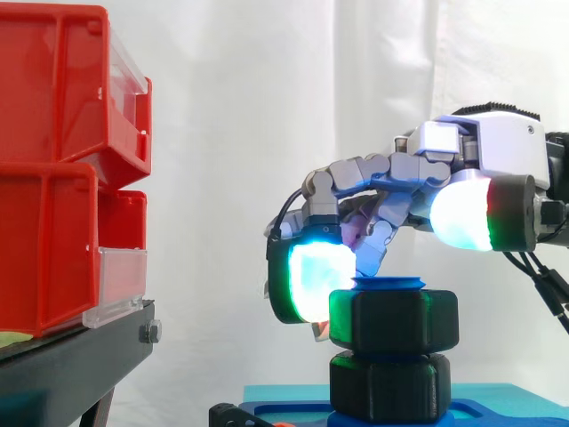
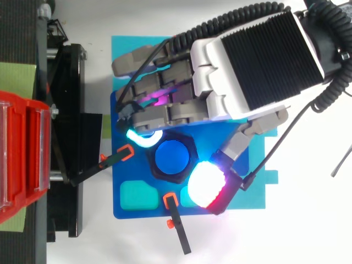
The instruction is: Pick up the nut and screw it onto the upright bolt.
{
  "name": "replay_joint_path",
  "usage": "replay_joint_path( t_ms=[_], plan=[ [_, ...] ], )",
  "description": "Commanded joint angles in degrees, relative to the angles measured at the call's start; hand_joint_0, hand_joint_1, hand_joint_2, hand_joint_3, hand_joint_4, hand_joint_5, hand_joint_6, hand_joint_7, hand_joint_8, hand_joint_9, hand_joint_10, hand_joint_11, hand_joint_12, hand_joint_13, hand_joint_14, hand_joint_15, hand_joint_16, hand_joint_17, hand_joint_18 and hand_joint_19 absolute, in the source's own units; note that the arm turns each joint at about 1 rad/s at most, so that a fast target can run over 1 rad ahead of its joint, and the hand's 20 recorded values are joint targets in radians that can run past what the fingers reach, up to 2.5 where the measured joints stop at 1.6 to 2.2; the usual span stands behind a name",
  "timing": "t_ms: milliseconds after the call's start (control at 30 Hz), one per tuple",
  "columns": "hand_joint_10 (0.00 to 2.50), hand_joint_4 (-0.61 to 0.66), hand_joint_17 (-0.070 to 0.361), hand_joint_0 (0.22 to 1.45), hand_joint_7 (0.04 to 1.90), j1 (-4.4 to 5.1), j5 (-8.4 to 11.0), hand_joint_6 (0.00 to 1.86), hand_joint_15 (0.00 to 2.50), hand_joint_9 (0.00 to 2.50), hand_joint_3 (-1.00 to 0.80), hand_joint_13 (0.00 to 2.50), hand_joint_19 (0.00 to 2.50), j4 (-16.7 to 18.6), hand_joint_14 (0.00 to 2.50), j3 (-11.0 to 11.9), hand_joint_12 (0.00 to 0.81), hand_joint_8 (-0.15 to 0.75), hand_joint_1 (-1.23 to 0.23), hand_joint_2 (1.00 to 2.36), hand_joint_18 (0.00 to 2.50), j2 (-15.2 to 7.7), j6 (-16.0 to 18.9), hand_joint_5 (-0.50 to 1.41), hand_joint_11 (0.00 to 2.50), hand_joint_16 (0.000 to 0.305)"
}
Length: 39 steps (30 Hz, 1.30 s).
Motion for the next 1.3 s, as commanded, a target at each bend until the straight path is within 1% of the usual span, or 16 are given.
replay_joint_path(
  t_ms=[0,167,267,333,433,467,533,600,700,767,833,867,967,1000,1133,1267],
  plan=[
    [0.0,0.17,0.05,0.55,1.55,-0.42,-0.22,0.5,0.0,1.04,-0.5,0.69,0.0,0.12,0.0,-0.03,0.234,0.252,-0.27,1.0,0.36,0.05,-0.21,0.04,0.0,0.022],
    [0.0,0.1,0.038,0.55,1.47,-1.3,-0.84,0.55,0.0,1.2,-0.5,0.8,0.02,0.21,0.0,-0.03,0.202,0.252,-0.29,1.0,0.48,-0.04,-0.21,0.06,0.0,0.017],
    [0.0,0.08,0.034,0.55,1.38,-1.57,-1.01,0.58,0.0,1.3,-0.5,0.85,0.02,0.21,0.0,-0.03,0.187,0.253,-0.3,1.0,0.51,-0.04,-0.3,0.06,0.0,0.015],
    [0.0,0.08,0.03,0.55,1.36,-1.74,-1.19,0.59,0.0,1.34,-0.5,0.88,0.03,0.21,0.0,-0.03,0.179,0.243,-0.3,1.0,0.55,0.05,-0.3,0.06,0.0,0.013],
    [0.0,0.07,0.024,0.56,1.32,-2.01,-1.36,0.61,0.0,1.5,-0.5,0.95,0.06,0.21,0.0,-0.03,0.168,0.248,-0.31,1.0,0.62,-0.04,-0.38,0.07,0.05,0.011],
    [0.0,0.06,0.024,0.55,1.32,-2.18,-1.45,0.61,0.01,1.5,-0.5,0.97,0.06,0.21,0.0,-0.03,0.163,0.235,-0.31,1.0,0.63,0.05,-0.38,0.07,0.05,0.011],
    [0.0,0.06,0.023,0.56,1.32,-2.27,-1.54,0.61,0.01,1.53,-0.5,0.97,0.07,0.21,0.0,-0.03,0.163,0.237,-0.31,1.0,0.63,-0.04,-0.38,0.07,0.07,0.01],
    [0.0,0.06,0.024,0.55,1.36,-2.53,-1.54,0.59,0.01,1.53,-0.5,0.97,0.06,0.3,0.0,-0.03,0.162,0.243,-0.31,1.0,0.63,-0.04,-0.38,0.07,0.09,0.011],
    [0.0,0.1,0.029,0.55,1.54,-2.62,-1.54,0.5,0.01,1.46,-0.5,0.92,0.04,0.38,0.0,-0.03,0.184,0.247,-0.29,1.0,0.56,-0.04,-0.38,0.07,0.09,0.013],
    [0.0,0.15,0.034,0.54,1.45,-2.62,-1.63,0.5,0.01,1.41,-0.5,0.87,0.03,0.56,0.0,-0.03,0.196,0.246,-0.27,1.0,0.51,0.05,-0.38,0.04,0.09,0.015],
    [0.0,0.2,0.037,0.54,1.31,-2.62,-1.8,0.5,0.0,1.35,-0.5,0.83,0.02,0.91,0.0,-0.03,0.208,0.238,-0.25,1.0,0.47,0.05,-0.38,0.01,0.09,0.017],
    [0.0,0.22,0.04,0.54,1.21,-2.62,-1.89,0.5,0.0,1.32,-0.5,0.81,0.02,1.09,0.0,-0.03,0.215,0.246,-0.24,1.0,0.45,0.05,-0.38,0.0,0.08,0.018],
    [0.0,0.25,0.045,0.53,1.07,-2.71,-1.98,0.5,0.0,1.24,-0.5,0.76,0.01,1.7,0.0,-0.03,0.221,0.235,-0.22,1.0,0.4,0.05,-0.3,-0.03,0.06,0.02],
    [0.0,0.25,0.05,0.53,0.97,-2.62,-1.98,0.5,0.0,1.2,-0.5,0.72,0.01,1.79,0.0,-0.03,0.229,0.233,-0.21,1.0,0.38,-0.04,-0.3,-0.05,0.04,0.022],
    [0.0,0.21,0.056,0.52,0.78,-2.62,-2.15,0.5,0.0,1.08,-0.5,0.65,0.0,2.76,0.0,0.05,0.244,0.223,-0.2,1.0,0.31,0.05,-0.21,-0.08,0.0,0.025],
    [0.0,0.2,0.061,0.51,0.72,-2.27,-2.24,0.5,0.0,0.99,-0.5,0.6,0.0,3.02,0.0,0.05,0.255,0.226,-0.18,1.0,0.26,0.05,-0.03,-0.09,0.0,0.027]
  ],
)
